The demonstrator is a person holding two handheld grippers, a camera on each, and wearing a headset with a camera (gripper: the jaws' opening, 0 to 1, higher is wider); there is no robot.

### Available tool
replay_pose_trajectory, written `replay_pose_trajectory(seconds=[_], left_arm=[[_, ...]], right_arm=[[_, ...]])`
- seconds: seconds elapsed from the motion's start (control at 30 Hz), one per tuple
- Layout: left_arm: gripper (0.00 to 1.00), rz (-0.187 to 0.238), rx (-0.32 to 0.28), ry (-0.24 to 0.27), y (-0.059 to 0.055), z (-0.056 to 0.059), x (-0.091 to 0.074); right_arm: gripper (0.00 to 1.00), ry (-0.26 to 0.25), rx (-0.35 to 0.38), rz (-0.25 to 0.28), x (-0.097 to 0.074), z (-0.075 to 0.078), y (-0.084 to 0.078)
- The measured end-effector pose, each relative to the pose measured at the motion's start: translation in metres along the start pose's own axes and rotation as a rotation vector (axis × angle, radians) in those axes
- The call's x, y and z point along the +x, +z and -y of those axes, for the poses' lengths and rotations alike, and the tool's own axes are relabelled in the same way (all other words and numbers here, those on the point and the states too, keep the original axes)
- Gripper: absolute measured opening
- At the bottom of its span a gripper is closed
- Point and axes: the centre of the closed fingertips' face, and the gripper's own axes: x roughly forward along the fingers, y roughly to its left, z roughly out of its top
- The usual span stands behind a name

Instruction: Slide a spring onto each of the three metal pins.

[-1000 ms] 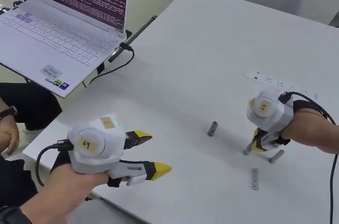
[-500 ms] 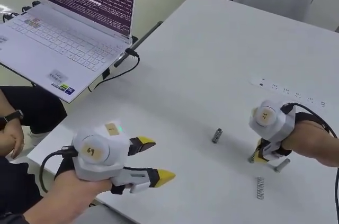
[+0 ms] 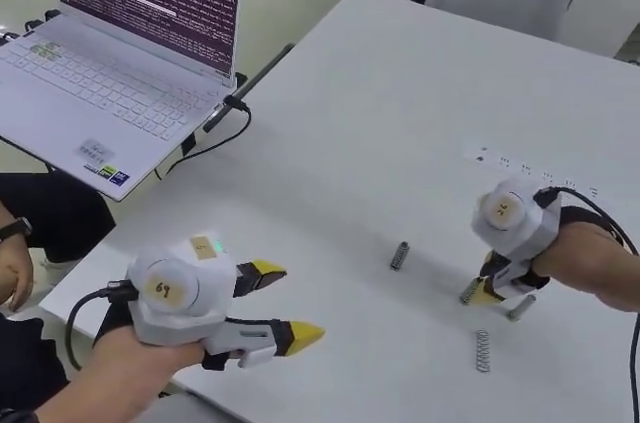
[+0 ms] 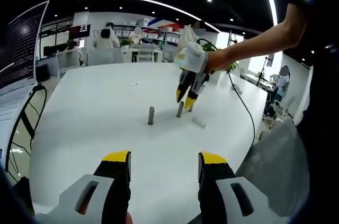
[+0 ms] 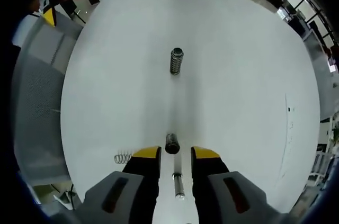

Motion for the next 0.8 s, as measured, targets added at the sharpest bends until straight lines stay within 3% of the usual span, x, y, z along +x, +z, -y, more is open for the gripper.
replay_pose_trajectory(seconds=[0.33,0.63,0.8], left_arm=[[0.45,0.006,-0.007,-0.004,0.003,0.001,0.000],[0.45,0.014,0.003,-0.019,0.008,0.004,0.004],[0.45,0.018,0.007,-0.028,0.011,0.006,0.006]], right_arm=[[0.27,-0.039,0.057,0.060,-0.021,-0.002,-0.001],[0.32,-0.080,0.162,0.164,-0.042,-0.008,-0.003],[0.36,-0.095,0.234,0.248,-0.053,-0.016,-0.001]])
